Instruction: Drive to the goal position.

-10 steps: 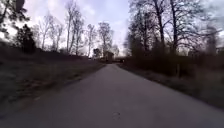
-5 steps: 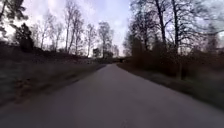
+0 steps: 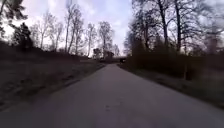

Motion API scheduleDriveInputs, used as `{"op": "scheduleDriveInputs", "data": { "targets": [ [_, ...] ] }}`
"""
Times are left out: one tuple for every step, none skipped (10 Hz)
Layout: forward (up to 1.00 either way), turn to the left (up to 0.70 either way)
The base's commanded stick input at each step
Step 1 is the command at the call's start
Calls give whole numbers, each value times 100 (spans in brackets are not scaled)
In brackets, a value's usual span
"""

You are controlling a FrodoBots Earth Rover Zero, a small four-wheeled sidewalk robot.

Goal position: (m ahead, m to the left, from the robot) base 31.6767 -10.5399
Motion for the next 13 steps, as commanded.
{"op": "scheduleDriveInputs", "data": {
  "targets": [
    [100, 1],
    [100, 1],
    [100, 1],
    [100, 1],
    [100, 1],
    [100, 1],
    [100, 1],
    [100, 1],
    [100, 1],
    [100, 1],
    [100, 1],
    [100, 1],
    [100, 1]
  ]
}}
